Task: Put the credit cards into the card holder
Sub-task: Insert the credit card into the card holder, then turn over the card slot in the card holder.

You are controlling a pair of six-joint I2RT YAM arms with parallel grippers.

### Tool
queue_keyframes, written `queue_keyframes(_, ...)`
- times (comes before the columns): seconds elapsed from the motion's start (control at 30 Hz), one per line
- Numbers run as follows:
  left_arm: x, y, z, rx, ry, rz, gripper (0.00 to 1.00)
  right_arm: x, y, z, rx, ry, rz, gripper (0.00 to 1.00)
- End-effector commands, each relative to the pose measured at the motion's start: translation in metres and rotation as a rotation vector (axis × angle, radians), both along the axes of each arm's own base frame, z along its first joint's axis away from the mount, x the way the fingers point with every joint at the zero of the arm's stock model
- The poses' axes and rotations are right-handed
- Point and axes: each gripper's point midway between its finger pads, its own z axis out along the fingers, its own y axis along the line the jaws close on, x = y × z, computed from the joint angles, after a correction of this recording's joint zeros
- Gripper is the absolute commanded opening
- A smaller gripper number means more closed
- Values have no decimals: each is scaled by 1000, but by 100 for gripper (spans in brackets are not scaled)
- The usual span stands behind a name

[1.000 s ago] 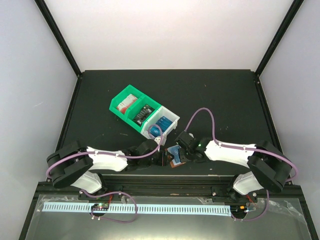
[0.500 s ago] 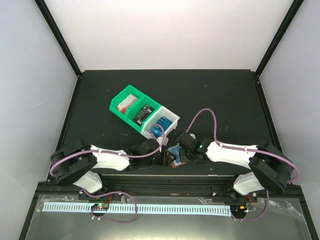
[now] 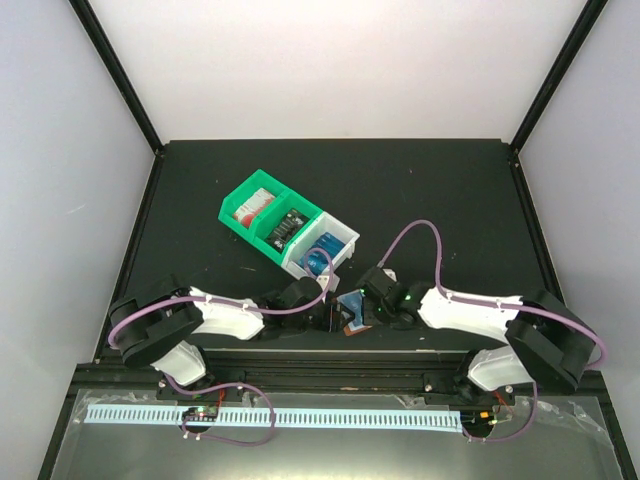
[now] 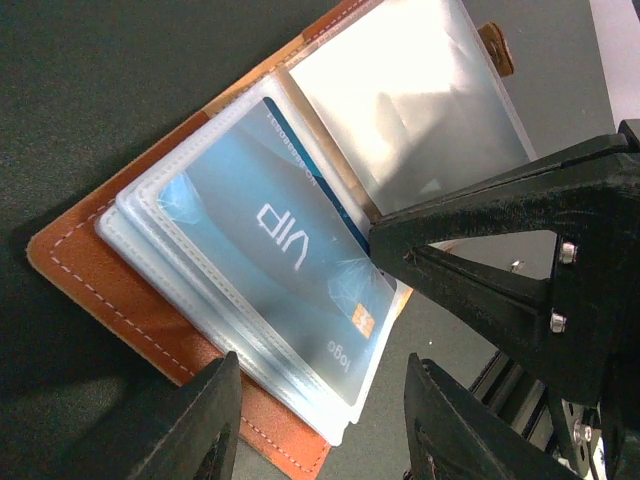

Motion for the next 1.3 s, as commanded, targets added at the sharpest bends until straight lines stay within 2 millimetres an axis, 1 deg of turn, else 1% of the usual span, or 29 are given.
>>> queue_keyframes(0.0,10,-15,17,-56,-34,-5,47,-3,-10,-3,5,1,-52,3)
queue_keyframes(0.43,12,-21,16,-56,-22,-11,47,-7,-18,-12,138,41,-139,3)
queue_keyframes(0.53,11,-22,12,-47,-11,-12,47,-7,-19,-13,151,48,-149,3)
queue_keyframes(1.0,12,-25,7,-37,11,-10,47,-9,-21,-18,171,62,-156,3)
queue_keyframes(1.07,12,-22,7,-29,33,13,47,-10,-22,-19,172,64,-159,3)
queue_keyframes(1.13,13,-12,1,7,84,73,47,-11,-23,-19,174,64,-164,3)
queue_keyframes(1.27,8,-6,0,-21,148,126,48,-10,-22,-20,176,63,-165,3)
